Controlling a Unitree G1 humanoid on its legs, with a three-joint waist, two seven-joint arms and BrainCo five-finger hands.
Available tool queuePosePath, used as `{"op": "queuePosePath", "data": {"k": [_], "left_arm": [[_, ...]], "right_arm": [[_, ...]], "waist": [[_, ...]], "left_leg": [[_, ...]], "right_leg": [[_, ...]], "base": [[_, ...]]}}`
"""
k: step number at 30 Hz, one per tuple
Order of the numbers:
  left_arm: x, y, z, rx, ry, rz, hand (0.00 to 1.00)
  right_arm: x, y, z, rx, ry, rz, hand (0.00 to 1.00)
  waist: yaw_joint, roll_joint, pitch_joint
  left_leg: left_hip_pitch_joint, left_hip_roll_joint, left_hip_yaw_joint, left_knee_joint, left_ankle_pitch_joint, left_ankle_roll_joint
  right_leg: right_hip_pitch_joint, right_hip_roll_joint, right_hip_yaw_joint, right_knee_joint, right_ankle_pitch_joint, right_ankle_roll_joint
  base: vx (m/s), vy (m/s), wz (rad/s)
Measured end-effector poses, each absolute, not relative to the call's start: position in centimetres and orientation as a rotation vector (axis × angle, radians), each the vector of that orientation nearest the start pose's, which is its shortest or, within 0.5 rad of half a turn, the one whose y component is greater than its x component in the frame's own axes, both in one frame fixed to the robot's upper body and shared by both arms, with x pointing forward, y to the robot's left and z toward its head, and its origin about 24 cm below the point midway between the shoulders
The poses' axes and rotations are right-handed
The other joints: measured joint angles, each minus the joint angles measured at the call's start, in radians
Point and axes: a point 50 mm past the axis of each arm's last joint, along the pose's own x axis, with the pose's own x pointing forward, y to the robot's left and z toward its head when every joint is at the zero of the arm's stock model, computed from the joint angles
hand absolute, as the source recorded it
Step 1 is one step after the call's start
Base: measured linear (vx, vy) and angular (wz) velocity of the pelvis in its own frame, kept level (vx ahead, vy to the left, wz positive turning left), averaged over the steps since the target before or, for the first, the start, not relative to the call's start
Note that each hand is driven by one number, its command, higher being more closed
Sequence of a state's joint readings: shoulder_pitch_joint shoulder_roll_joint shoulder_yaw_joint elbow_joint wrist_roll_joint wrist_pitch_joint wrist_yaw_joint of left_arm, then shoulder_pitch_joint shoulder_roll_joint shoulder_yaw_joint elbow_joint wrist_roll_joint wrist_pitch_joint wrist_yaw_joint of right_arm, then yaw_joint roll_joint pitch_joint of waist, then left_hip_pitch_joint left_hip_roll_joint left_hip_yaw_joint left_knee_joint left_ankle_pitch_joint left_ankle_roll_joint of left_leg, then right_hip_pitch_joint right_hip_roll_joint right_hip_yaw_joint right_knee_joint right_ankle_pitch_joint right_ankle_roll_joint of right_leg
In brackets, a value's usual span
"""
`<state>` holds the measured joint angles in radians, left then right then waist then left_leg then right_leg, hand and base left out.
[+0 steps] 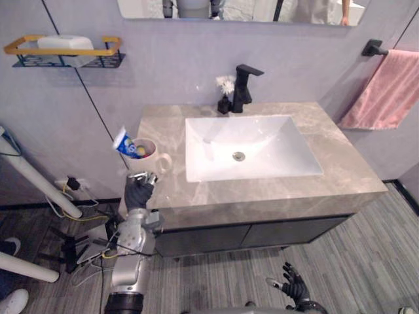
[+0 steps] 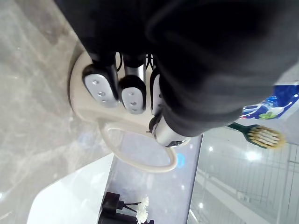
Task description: Organize washtable
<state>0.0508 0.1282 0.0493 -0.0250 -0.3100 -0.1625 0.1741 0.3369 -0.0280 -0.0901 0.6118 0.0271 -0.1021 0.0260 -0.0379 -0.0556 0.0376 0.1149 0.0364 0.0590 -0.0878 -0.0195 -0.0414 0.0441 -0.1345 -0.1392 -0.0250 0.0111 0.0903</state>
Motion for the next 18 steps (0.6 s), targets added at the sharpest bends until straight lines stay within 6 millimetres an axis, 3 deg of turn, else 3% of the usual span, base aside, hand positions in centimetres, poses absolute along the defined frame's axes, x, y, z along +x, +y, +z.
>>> {"op": "queuePosePath", "data": {"k": [18], "left_arm": [[24.58, 20.66, 5.72, -0.139, -0.144, 0.244, 1.0]], "right_arm": [[9.03, -19.25, -12.93, 0.038, 0.826, -0.191, 0.0]], "waist": [[-0.001, -0.002, 0.003]], "left_leg": [[0.001, -0.001, -0.002, 0.0, 0.0, 0.0]], "right_leg": [[-0.005, -0.001, 0.0, -0.002, 0.004, 0.006]], "base": [[-0.01, -0.007, 0.0]]}}
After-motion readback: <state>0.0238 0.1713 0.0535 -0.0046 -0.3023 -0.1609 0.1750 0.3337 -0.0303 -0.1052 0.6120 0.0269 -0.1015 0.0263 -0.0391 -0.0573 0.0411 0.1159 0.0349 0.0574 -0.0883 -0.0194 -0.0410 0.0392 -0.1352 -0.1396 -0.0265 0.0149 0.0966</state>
